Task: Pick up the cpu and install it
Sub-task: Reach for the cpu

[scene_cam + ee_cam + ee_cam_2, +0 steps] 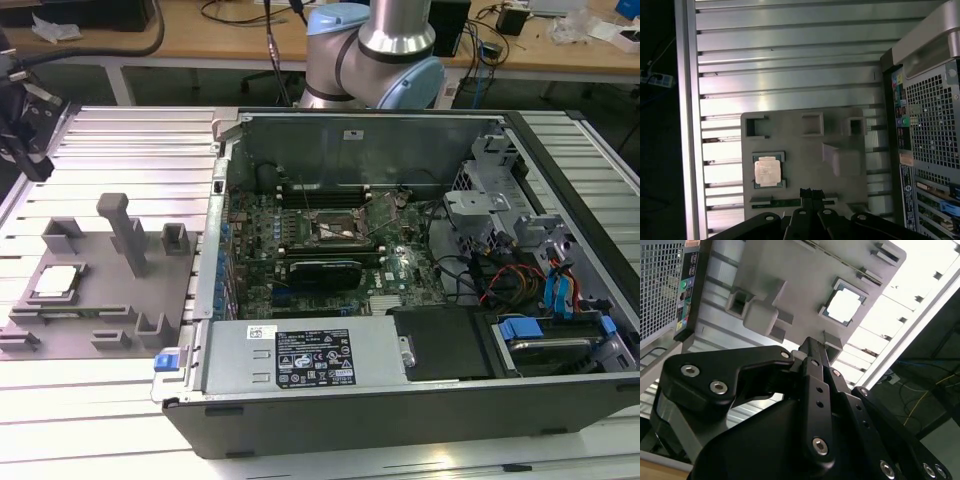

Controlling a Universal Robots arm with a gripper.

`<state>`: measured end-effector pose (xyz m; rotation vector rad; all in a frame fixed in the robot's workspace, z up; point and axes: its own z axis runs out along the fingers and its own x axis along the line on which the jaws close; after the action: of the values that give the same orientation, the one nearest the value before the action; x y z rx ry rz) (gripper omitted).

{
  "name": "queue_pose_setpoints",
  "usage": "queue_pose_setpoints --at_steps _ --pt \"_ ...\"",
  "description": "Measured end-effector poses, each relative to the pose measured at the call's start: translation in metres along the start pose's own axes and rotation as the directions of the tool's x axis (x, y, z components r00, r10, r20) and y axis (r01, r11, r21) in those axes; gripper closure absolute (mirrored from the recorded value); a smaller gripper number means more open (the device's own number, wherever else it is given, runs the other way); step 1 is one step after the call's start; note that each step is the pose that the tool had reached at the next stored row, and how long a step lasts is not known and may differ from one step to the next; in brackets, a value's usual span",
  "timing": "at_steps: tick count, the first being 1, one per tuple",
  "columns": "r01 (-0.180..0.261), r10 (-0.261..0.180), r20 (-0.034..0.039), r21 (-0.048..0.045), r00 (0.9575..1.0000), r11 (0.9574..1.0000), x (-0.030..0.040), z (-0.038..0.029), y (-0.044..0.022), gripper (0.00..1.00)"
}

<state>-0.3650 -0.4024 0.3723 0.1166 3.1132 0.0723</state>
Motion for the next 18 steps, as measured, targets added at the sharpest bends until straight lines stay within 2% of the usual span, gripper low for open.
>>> queue_pose_setpoints --at_steps 6,13,18 --pt "0.000 0.000 -0.0001 0.0001 1.0000 1.0000 0.0051 0.0063 -0.0023 0.89" --pt "0.000 0.000 -0.0001 0.0001 1.0000 1.0000 0.0076 0.0167 -0.0056 0.89" --pt "0.000 0.000 0.0000 0.0000 1.0000 1.0000 0.0098 0.0217 -0.0070 0.89"
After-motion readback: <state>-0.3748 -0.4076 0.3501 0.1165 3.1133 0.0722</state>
